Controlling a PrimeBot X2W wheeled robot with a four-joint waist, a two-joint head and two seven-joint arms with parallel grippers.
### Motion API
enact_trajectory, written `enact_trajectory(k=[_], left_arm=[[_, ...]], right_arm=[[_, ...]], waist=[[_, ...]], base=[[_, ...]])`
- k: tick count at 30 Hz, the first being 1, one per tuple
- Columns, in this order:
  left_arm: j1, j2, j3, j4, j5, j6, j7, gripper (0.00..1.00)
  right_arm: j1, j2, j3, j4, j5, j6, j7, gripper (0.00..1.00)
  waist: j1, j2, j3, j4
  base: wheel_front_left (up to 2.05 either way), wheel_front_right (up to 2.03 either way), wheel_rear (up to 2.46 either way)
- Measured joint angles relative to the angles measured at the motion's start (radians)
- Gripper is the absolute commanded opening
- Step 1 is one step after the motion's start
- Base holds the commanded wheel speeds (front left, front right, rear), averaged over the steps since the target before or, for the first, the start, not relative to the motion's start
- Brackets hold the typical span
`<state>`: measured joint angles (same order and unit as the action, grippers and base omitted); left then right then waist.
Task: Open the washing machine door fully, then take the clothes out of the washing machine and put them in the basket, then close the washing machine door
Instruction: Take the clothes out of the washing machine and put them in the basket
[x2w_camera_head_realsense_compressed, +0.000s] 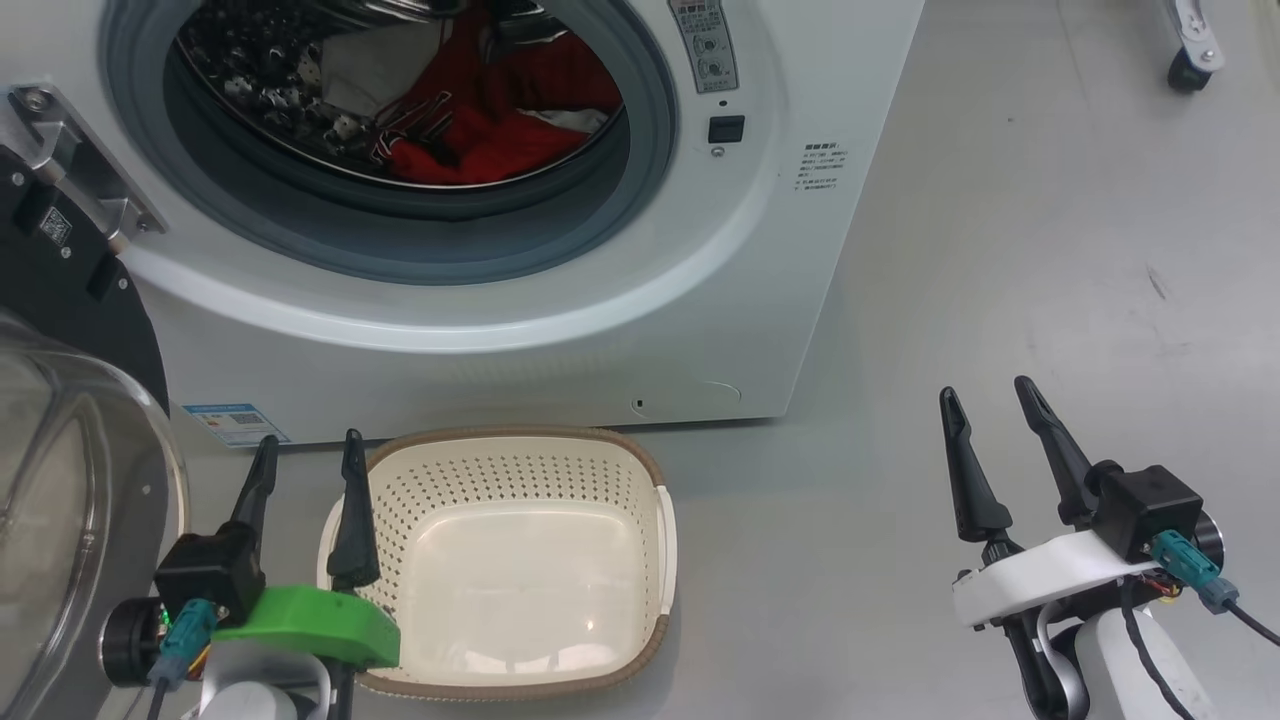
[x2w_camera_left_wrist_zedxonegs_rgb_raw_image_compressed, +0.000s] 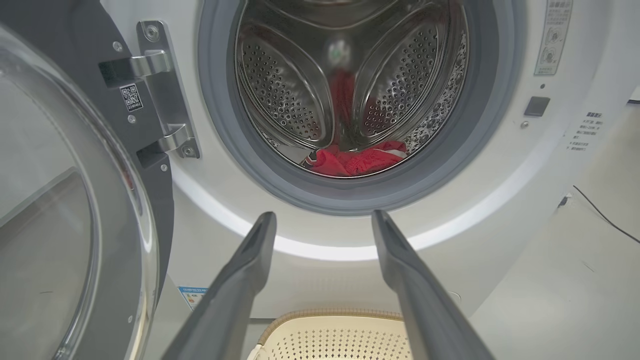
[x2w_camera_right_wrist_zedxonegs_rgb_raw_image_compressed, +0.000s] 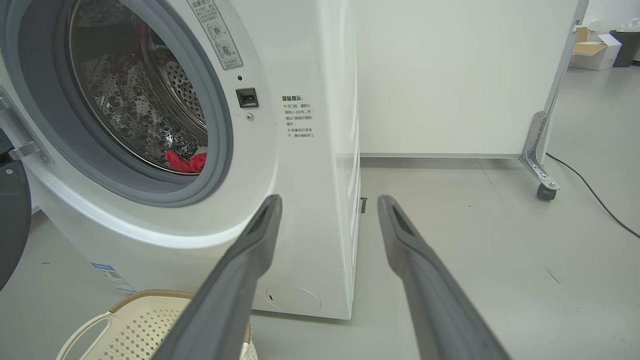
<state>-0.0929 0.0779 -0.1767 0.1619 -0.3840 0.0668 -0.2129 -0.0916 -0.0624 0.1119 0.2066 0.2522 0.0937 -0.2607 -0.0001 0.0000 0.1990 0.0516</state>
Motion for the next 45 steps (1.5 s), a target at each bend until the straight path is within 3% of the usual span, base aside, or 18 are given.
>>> enact_trajectory(k=[17, 45], left_arm=[[0.091, 0.009, -0.008, -0.045, 0.0, 0.008, 0.009, 1.0], [0.127, 0.021, -0.019, -0.117, 0.007, 0.017, 0.045, 1.0]], right_arm=[[0.076, 0.006, 0.019, -0.013, -0.008, -0.017, 0.0, 1.0], [0.105, 0.013, 0.029, -0.038, -0.008, -0.025, 0.0, 1.0]], waist=[[0.0, 0.0, -0.086, -0.012], [0.0, 0.0, -0.097, -0.025]], base=[[0.0, 0.0, 0.0], [0.0, 0.0, 0.0]])
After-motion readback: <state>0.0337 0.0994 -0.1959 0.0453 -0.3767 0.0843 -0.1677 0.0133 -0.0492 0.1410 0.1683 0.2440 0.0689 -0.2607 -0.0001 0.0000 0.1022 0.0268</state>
